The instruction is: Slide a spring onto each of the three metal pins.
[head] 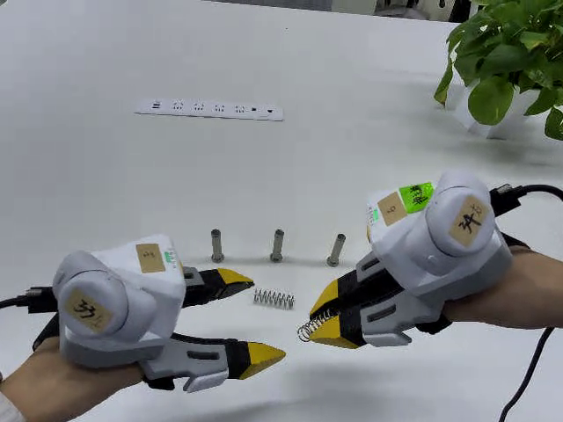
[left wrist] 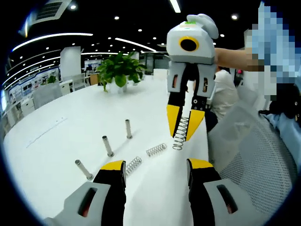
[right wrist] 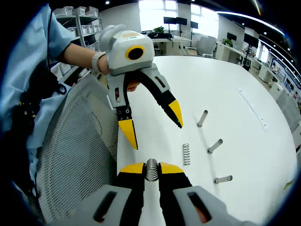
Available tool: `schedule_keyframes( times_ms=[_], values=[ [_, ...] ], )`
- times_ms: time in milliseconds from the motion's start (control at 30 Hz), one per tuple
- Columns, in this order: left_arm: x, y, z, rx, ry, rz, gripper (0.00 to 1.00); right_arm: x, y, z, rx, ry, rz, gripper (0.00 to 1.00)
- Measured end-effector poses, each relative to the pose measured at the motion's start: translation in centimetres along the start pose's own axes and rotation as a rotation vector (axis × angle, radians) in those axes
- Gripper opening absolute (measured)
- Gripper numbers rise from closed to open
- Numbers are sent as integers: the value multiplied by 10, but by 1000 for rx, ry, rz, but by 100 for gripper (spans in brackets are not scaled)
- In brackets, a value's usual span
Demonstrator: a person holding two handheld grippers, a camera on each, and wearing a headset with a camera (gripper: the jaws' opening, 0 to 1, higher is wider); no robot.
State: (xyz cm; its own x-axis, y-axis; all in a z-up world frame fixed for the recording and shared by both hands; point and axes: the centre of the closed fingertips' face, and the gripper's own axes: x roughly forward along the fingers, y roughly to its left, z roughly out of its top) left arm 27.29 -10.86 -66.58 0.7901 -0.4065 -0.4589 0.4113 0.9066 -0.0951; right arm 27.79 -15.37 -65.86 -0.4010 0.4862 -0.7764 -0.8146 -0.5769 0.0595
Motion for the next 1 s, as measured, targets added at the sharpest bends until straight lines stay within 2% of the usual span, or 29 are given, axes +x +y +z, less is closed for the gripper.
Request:
schedule_keyframes(
  times_ms=[200, 267, 333, 367, 500, 667, 733, 1000],
  values=[
    [-12, 13, -4, -23, 4, 74, 59, -1, -3, 0, -14, 13, -1, 12],
    [-16, 23, -8, -27, 17, 129, 68, -1, -5, 0, -16, 16, 0, 12],
    [-20, 30, -12, -36, 27, 163, 78, -2, -6, 0, -20, 21, 0, 12],
    [-22, 33, -11, -32, 18, 180, 80, -2, -7, 0, -22, 23, 0, 12],
    [-28, 37, -8, -50, -7, 202, 87, -2, -9, 0, -30, 31, 0, 12],
    [-33, 47, -12, -66, -1, 258, 100, -2, -11, -1, -37, 39, 2, 12],
    [-35, 50, -11, -90, -16, 268, 100, -2, -12, -2, -41, 45, 5, 12],
    [-40, 56, -12, -99, -31, 296, 100, -3, -23, 2, -74, 73, 12, 12]
  ],
)
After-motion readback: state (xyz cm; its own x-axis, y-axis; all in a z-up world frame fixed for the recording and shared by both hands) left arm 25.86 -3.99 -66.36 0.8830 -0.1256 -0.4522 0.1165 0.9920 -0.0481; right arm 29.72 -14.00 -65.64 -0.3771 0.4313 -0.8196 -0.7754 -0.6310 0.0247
